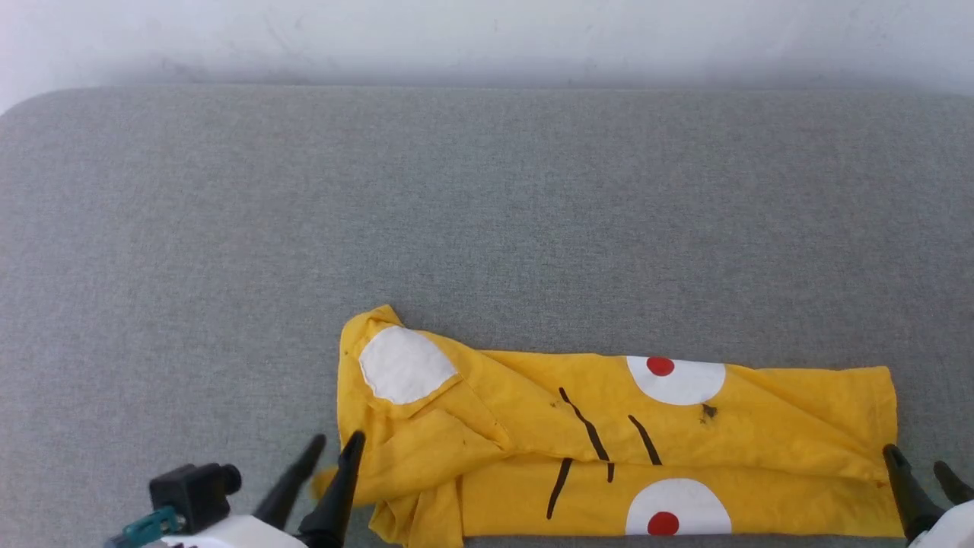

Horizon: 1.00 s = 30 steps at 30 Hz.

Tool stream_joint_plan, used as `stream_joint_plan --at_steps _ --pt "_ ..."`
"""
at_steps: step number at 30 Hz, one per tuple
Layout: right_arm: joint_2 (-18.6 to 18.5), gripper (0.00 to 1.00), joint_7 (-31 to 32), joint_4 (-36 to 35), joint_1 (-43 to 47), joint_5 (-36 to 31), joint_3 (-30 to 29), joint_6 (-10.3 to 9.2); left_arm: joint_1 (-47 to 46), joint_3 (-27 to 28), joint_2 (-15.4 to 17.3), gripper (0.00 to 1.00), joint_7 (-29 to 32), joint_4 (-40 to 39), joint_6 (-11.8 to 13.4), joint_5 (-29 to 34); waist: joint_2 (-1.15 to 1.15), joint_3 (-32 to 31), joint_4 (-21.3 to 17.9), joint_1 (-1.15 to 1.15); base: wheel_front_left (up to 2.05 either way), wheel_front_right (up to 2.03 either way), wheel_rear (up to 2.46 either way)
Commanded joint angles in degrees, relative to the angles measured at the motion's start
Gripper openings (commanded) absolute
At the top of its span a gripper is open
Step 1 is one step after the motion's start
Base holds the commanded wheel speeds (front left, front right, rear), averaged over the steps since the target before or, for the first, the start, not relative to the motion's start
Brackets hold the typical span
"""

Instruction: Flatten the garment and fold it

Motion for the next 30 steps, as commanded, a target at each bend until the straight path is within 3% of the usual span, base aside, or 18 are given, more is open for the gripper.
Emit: stream_joint_plan --at_steps 1,6,11,16,27,28,29,30 --pt "0.1 1.0 0.5 -0.4 -0.9 1.2 0.1 -0.11 -1.1 1.0 -0.7 1.0 -1.9 -0.5 0.0 0.0 0.0 0.0 -0.1 0.0 0.0 0.0 0.0" --pt "0.2 1.0 3.3 -3.9 -1.5 5.4 -2.0 -0.11 -1.9 5.5 -1.4 1.0 -10.2 -4.1 2.4 3.7 0.0 0.5 -0.2 0.0 0.0 0.0 0.0" --pt "-1.1 1.0 4.4 -4.4 -1.9 2.5 -3.4 -0.11 -2.9 7.6 -1.4 1.0 -17.6 -6.6 7.0 13.2 0.0 1.5 0.6 0.0 0.0 0.0 0.0" --pt "-1.1 1.0 6.3 -1.0 -2.5 1.3 -2.0 -0.11 -3.8 5.9 -2.2 1.0 -19.2 -6.9 9.2 19.8 0.0 2.4 2.2 0.0 0.0 0.0 0.0" --pt "-1.5 1.0 5.5 6.3 -2.3 0.8 -1.0 -0.11 -4.6 3.5 -2.0 1.0 -18.8 -5.8 10.0 23.2 0.0 2.2 5.5 0.0 0.0 0.0 0.0" --pt "-1.5 0.43 5.9 6.8 -2.4 1.1 -1.3 -0.11 -4.7 3.4 -2.0 1.0 -18.7 -5.9 10.1 23.3 0.0 2.2 5.6 0.0 0.0 0.0 0.0" --pt "-1.5 0.07 6.2 7.1 -2.6 1.2 -1.3 -0.11 -4.8 3.3 -2.0 1.0 -18.5 -6.0 10.2 23.4 0.0 2.1 5.8 0.0 0.0 0.0 0.0" --pt "-1.7 0.0 6.4 7.4 -2.7 1.3 -1.4 -0.11 -4.8 3.1 -2.0 1.0 -18.4 -6.1 10.2 23.5 0.0 2.1 5.9 0.0 0.0 0.0 0.0"
